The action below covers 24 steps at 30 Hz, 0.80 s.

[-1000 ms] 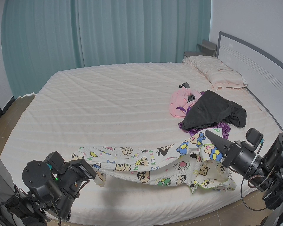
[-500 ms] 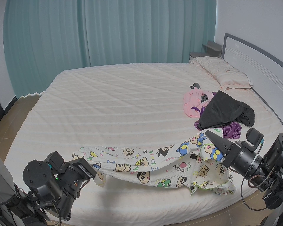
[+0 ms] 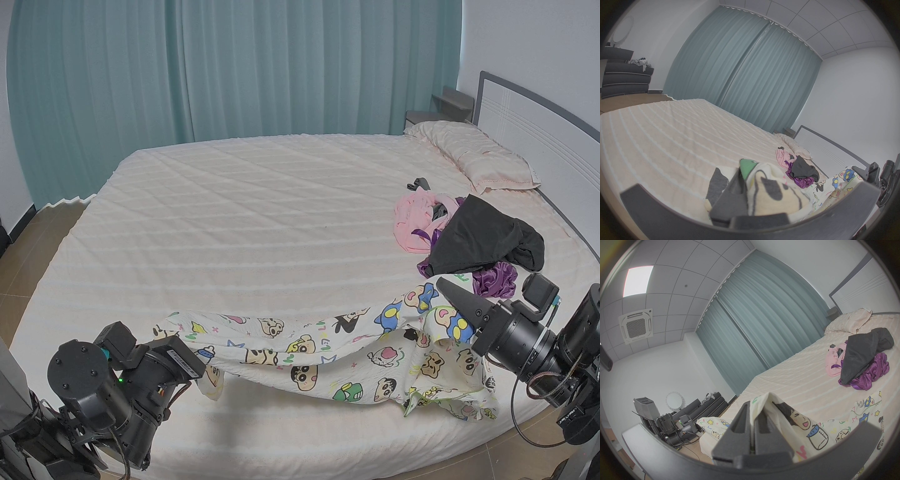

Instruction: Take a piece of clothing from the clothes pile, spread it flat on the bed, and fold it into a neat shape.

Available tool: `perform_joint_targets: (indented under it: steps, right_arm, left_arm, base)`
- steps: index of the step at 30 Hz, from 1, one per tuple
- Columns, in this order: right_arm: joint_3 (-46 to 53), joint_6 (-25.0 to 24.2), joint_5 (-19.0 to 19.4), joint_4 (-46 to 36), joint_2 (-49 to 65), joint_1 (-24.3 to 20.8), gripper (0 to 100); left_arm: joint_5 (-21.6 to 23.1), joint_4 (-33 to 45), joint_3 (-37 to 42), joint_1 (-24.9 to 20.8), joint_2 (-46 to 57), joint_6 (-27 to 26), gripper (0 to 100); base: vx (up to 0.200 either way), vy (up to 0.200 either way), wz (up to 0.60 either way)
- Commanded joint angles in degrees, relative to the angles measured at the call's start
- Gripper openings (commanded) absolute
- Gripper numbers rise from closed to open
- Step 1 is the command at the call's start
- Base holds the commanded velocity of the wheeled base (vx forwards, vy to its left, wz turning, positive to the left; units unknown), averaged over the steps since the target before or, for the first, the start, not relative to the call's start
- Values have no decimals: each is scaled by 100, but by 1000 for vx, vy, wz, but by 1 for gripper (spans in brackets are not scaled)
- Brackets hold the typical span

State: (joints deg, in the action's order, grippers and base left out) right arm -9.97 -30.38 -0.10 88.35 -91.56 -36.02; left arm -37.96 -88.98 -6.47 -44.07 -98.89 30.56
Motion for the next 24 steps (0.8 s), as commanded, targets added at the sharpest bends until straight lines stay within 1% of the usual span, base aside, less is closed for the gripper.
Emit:
perform_joint_targets:
  steps: [1, 14, 18, 22, 24]
  right_arm:
    - [-5, -3, 1, -2, -28, -19, 0]
    - [-22, 50, -8, -2, 376, -1, 0]
    - [-40, 85, 62, -98, 859, -28, 0]
    - [-75, 181, 71, -142, 1053, -45, 0]
    - [-75, 304, 80, -98, 1158, -63, 0]
  left_arm:
    - [-10, -32, -12, -49, 10, 2, 0]
    - [17, -32, -21, -119, 335, 2, 0]
    - [-10, -32, -65, -119, 406, -15, 0]
    - [8, -32, -65, -119, 581, -77, 0]
    - [26, -23, -73, -128, 748, -173, 0]
  base:
    - [-200, 0, 0]
    - [-200, 0, 0]
    - [-200, 0, 0]
    - [-200, 0, 0]
    - [0, 0, 0]
